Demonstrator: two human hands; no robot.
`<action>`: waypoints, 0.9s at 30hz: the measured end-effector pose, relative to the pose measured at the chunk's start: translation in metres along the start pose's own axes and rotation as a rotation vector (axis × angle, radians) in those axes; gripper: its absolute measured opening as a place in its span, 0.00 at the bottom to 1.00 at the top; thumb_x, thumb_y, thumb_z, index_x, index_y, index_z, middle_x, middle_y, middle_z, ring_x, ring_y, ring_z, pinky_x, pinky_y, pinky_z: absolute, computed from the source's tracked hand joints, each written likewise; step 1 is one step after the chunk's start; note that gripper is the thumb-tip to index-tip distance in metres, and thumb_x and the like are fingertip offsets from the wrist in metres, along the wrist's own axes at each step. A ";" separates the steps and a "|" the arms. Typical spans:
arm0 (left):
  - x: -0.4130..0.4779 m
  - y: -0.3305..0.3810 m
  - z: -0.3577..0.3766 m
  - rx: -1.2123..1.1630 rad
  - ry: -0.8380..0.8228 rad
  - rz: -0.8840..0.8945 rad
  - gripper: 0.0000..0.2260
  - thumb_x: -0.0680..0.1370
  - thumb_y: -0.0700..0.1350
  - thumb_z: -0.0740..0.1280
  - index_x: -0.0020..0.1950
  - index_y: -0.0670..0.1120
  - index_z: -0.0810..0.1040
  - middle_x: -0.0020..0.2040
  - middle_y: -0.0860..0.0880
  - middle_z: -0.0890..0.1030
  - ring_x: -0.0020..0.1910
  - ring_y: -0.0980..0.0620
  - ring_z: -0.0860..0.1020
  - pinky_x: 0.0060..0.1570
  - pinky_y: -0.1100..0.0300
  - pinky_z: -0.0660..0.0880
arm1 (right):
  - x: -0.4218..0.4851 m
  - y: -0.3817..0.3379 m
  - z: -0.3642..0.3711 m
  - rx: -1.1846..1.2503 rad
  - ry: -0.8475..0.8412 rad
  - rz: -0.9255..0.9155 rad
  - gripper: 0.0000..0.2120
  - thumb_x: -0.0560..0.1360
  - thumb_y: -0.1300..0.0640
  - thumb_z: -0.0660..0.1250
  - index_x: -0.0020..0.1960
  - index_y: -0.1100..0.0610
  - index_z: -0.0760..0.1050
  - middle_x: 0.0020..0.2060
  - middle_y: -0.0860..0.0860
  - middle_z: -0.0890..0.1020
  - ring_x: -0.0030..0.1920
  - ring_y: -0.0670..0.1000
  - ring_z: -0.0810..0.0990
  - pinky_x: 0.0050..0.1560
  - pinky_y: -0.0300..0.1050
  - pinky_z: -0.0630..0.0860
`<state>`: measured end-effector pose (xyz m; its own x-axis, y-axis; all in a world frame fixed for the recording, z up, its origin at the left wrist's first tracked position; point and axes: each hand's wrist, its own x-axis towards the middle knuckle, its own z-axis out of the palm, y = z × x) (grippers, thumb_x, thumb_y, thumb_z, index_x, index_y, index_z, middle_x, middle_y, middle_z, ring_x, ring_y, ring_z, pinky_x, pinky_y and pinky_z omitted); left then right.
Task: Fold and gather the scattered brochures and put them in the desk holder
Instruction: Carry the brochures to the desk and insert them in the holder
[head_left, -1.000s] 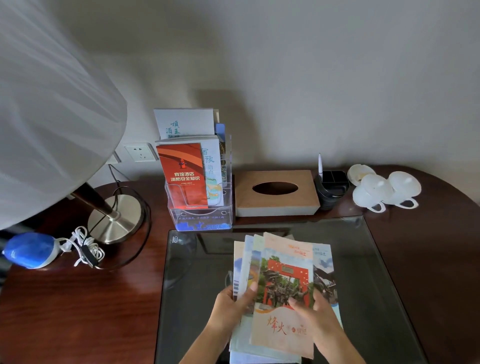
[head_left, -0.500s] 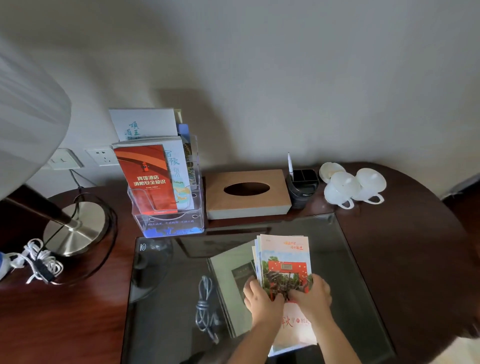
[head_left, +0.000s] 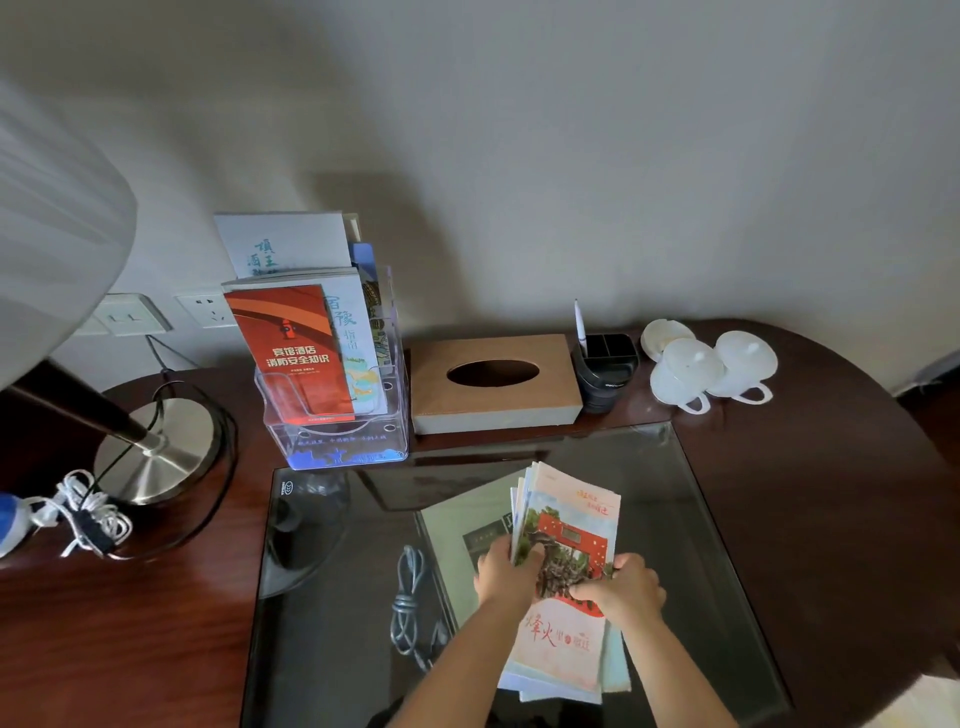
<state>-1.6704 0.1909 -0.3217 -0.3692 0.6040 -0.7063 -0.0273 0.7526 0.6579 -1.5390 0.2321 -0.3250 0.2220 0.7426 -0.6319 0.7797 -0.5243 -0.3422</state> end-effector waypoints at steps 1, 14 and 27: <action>0.000 0.000 0.000 0.018 -0.001 0.011 0.13 0.79 0.51 0.63 0.61 0.47 0.70 0.57 0.45 0.77 0.58 0.43 0.76 0.58 0.44 0.76 | -0.002 -0.001 0.001 0.013 0.006 -0.026 0.27 0.63 0.52 0.78 0.54 0.54 0.67 0.56 0.55 0.76 0.57 0.54 0.74 0.49 0.44 0.71; -0.041 0.033 -0.095 -0.441 -0.175 0.604 0.20 0.75 0.44 0.69 0.65 0.54 0.71 0.60 0.52 0.81 0.60 0.54 0.79 0.56 0.59 0.78 | -0.065 -0.079 -0.016 0.732 -0.111 -0.555 0.22 0.68 0.71 0.68 0.53 0.47 0.76 0.44 0.45 0.84 0.46 0.42 0.83 0.37 0.35 0.79; -0.033 -0.008 -0.113 -0.423 0.016 0.496 0.21 0.67 0.35 0.65 0.52 0.58 0.79 0.52 0.50 0.84 0.53 0.51 0.82 0.49 0.60 0.79 | -0.091 -0.075 0.034 0.695 -0.133 -0.540 0.21 0.71 0.71 0.66 0.53 0.46 0.75 0.48 0.45 0.83 0.51 0.41 0.81 0.45 0.35 0.77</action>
<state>-1.7632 0.1349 -0.2738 -0.4460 0.8466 -0.2904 -0.2123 0.2151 0.9532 -1.6377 0.1899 -0.2648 -0.1767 0.9296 -0.3233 0.2172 -0.2836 -0.9340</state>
